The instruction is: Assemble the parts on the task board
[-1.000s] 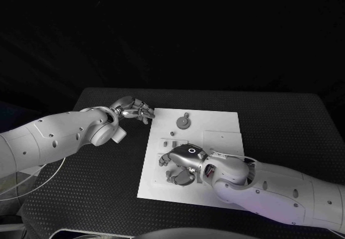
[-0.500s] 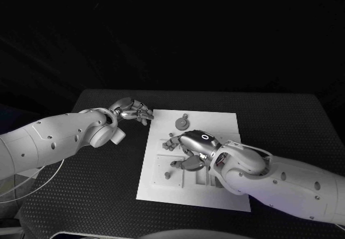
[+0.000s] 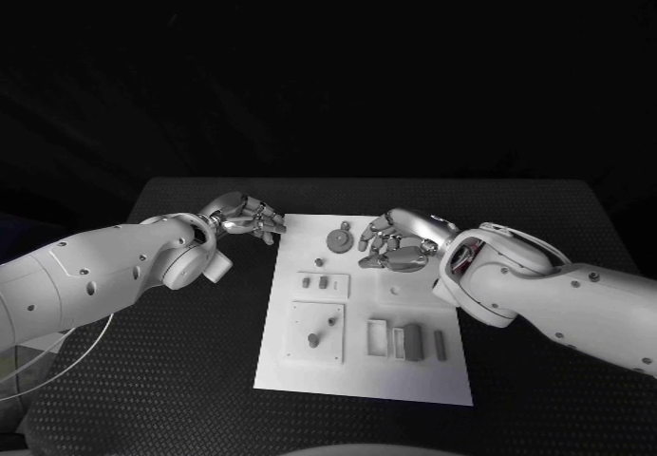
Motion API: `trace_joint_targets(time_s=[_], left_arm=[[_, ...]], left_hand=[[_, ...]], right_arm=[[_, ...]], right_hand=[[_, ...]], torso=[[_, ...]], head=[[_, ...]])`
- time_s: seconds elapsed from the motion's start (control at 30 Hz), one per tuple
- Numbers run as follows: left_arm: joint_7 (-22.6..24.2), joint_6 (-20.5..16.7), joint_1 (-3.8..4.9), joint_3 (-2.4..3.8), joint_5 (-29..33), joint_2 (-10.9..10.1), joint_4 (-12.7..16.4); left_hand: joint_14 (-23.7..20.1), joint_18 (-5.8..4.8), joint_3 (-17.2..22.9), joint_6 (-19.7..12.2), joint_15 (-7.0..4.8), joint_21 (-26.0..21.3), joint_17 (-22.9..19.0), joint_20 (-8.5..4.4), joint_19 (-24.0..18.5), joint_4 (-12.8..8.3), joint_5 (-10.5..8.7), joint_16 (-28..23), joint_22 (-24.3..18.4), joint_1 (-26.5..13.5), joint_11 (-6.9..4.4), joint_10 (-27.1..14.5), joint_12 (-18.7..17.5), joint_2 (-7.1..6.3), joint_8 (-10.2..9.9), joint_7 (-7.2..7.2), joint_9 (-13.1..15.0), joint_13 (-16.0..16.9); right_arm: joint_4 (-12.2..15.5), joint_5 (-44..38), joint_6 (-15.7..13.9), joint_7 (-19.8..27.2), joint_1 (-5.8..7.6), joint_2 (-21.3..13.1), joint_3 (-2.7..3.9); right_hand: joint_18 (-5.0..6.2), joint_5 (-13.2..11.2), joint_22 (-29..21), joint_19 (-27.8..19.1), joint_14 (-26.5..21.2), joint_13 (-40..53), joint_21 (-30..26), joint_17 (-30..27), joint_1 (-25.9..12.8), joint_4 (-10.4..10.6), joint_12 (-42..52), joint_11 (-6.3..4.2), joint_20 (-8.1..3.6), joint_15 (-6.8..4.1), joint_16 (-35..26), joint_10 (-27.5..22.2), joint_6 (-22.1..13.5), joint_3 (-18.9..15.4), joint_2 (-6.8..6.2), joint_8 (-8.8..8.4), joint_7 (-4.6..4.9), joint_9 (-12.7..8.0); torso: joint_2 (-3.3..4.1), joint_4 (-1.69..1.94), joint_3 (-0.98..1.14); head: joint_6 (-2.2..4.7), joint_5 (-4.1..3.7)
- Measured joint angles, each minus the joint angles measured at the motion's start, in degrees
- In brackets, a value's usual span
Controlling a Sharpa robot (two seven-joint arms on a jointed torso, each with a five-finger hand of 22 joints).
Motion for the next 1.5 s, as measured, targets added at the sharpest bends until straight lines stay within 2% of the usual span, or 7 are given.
trace_joint_targets(time_s=[0.17,0.33,0.5,0.63,0.8,1.07,1.5], left_arm=[[0.0,0.0,0.0,0.0,0.0,-0.1,-0.1],[0.0,0.0,-0.01,0.0,0.0,0.0,-0.1],[0.0,0.0,-0.01,-0.03,0.0,0.1,-0.2],[0.0,0.0,-0.01,-0.07,0.0,0.3,-0.4],[0.0,0.0,-0.02,-0.18,0.0,0.7,-0.6],[0.0,0.0,-0.04,-0.23,0.0,0.8,-0.7],[0.0,0.0,-0.05,-0.33,0.0,1.0,-0.8]], left_hand=[[0.0,0.0,0.0,0.0,0.0,0.0,0.0,0.0,0.0,0.0,0.0,0.0,0.0,-0.1,0.0,0.0,0.0,0.06,0.0,0.0,0.0,0.0],[0.0,-0.01,0.0,0.0,0.0,0.0,0.1,0.0,0.0,0.0,0.0,-0.2,0.0,-0.1,0.0,0.0,0.0,0.06,0.0,0.0,0.0,0.0],[0.0,0.0,0.0,0.0,0.0,0.0,0.1,0.0,0.0,0.0,0.0,-0.2,0.0,-0.1,0.0,0.0,0.0,0.06,0.0,0.0,0.0,0.0],[0.0,-0.01,0.0,0.0,0.0,0.0,0.1,0.0,0.0,0.0,0.0,-0.2,0.0,-0.1,0.0,0.0,0.0,0.06,0.0,0.0,0.0,0.0],[0.0,0.0,0.0,0.0,0.0,0.0,0.1,0.0,0.0,0.0,0.0,-0.2,0.0,-0.1,0.0,0.0,0.0,0.06,0.0,0.0,0.0,0.0],[0.0,0.0,-0.1,0.0,0.0,0.0,0.1,0.0,0.0,0.1,0.0,-0.2,0.0,-0.3,-0.05,0.0,0.0,-0.18,0.0,0.0,0.0,0.0],[0.0,0.0,-0.1,0.0,0.0,0.0,0.2,0.0,0.0,0.1,0.0,-0.2,-0.1,-0.3,-0.07,0.1,0.0,-0.17,0.0,0.0,0.0,-0.1]], right_arm=[[0.6,4.3,5.0,-4.3,0.2,-3.0,-0.07],[2.0,9.2,11.2,-8.6,0.21,-5.4,-0.6],[3.4,11.9,17.4,-11.6,0.19,-8.2,-1.25],[3.5,13.9,17.6,-13.0,0.19,-9.8,-2.02],[3.3,17.2,17.0,-13.8,0.19,-11.7,-3.1],[3.8,18.9,18.8,-15.1,0.18,-12.8,-3.73],[4.7,17.4,25.0,-17.5,0.18,-12.4,-3.92]], right_hand=[[1.35,0.0,-0.5,1.3,2.6,12.0,-0.8,0.2,-3.7,2.2,10.8,-1.88,-0.63,-2.63,0.5,3.3,1.5,-1.3,0.4,0.55,-2.4,1.5],[1.79,0.0,-0.3,3.4,3.6,24.1,-0.7,2.8,-8.9,5.3,20.9,-4.36,-1.76,-4.05,4.3,1.8,1.9,-1.8,1.14,0.7,-2.86,3.0],[1.76,0.0,0.0,5.3,4.8,29.1,-0.1,4.5,-11.8,7.7,25.5,-4.59,-2.98,-5.22,6.5,1.0,2.6,-1.4,1.32,0.7,-3.75,4.1],[1.64,0.0,0.0,5.7,5.0,30.9,-0.1,5.0,-13.1,8.3,26.3,-4.38,-3.41,-5.33,6.5,-0.9,1.9,-1.3,-0.46,0.03,-3.5,4.6],[0.75,-0.1,0.0,6.5,5.0,37.3,-0.1,6.4,-13.1,8.3,32.5,-3.69,-3.55,-4.31,7.0,-5.6,-0.2,-0.5,-1.58,0.55,-2.55,9.0],[0.43,-0.1,0.0,7.8,6.0,42.7,1.3,10.1,-15.0,8.9,41.6,-6.22,-4.71,-6.2,10.9,-5.1,4.6,-0.2,-0.45,5.43,-6.68,17.1],[0.46,0.0,0.0,7.8,6.1,42.8,2.3,12.3,-19.3,9.8,43.2,-6.66,-4.72,-6.83,11.0,-4.9,7.3,-0.3,-0.45,2.82,-6.37,17.1]], torso=[[0.0,0.04,0.01],[-0.02,0.04,0.02],[-0.02,0.08,0.0],[-0.05,0.04,0.0],[-0.13,0.01,-0.02],[-0.23,0.01,0.07],[-0.35,-0.08,0.18]], head=[[-0.05,-0.15],[-0.15,-0.36],[-0.22,-0.61],[-0.24,-0.97],[-0.54,-1.7],[-1.66,-3.21],[-4.44,-3.63]])
